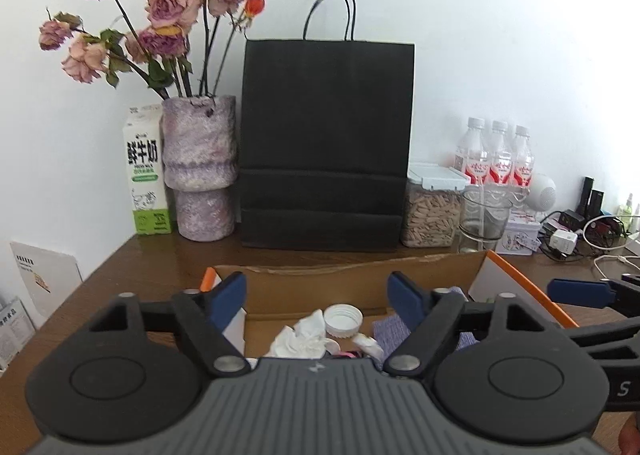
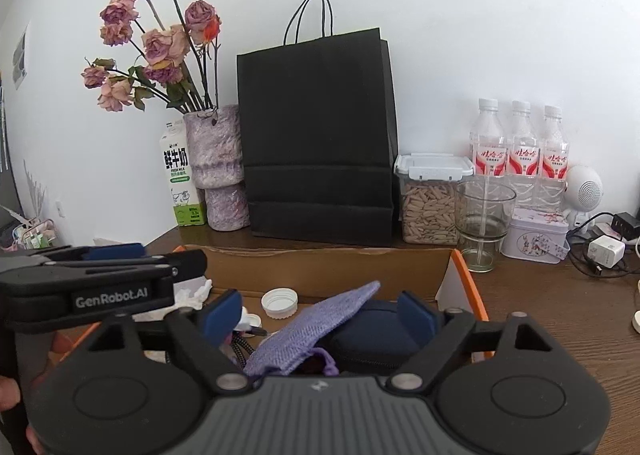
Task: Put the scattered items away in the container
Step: 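Open the left tool to drop the white item into the box while the right tool drops the bag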
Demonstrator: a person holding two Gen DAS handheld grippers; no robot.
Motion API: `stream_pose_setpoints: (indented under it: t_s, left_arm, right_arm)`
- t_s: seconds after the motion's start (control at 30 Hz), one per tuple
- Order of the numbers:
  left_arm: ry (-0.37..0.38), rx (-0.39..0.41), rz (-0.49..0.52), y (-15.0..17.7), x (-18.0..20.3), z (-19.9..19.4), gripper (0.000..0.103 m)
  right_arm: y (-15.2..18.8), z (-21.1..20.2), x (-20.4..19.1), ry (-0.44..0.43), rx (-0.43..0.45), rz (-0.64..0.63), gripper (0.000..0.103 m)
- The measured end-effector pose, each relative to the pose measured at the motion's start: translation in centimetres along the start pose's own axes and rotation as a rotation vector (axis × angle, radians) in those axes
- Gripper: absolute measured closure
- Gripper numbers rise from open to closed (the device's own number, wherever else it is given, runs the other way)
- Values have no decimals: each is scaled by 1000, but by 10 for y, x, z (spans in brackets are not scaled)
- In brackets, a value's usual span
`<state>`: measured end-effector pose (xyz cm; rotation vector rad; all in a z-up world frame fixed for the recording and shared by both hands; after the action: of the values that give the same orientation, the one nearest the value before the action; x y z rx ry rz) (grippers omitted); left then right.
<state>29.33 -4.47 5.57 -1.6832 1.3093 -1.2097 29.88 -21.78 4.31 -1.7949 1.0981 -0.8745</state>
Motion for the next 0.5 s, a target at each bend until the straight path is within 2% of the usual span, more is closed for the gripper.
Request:
stream_pose_setpoints:
  t_s: [0.03,0.07,0.2,0.5]
  left_arm:
    - [4,21,-9,-2,-1,-4,0]
    - [11,42,-18,-4,-2,-9,0]
    - [-3,72,-4,-6,1,-22,0]
    - [-1,45,-27,1,-2,-42,0]
  right_arm:
    - [-1,-2,1,7,-1,4,3]
    - [-2,-4,2,15,-5,12,0]
    - [-3,-12,0,24,-16,-5,0]
    - [-1,-30,-9,61,-21,-42,0]
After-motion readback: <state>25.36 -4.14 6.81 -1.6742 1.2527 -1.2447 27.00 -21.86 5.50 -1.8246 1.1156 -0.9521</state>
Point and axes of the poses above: each gripper's, at about its wrist camera, not at the fingertips, and z roughly the way its jaws point, x to its right, y to its underside, the point moved 1 cm from there along z, roughly the way its jaws point, and after that the axes turned 15 degrees about -z, right-handed, at the moved point
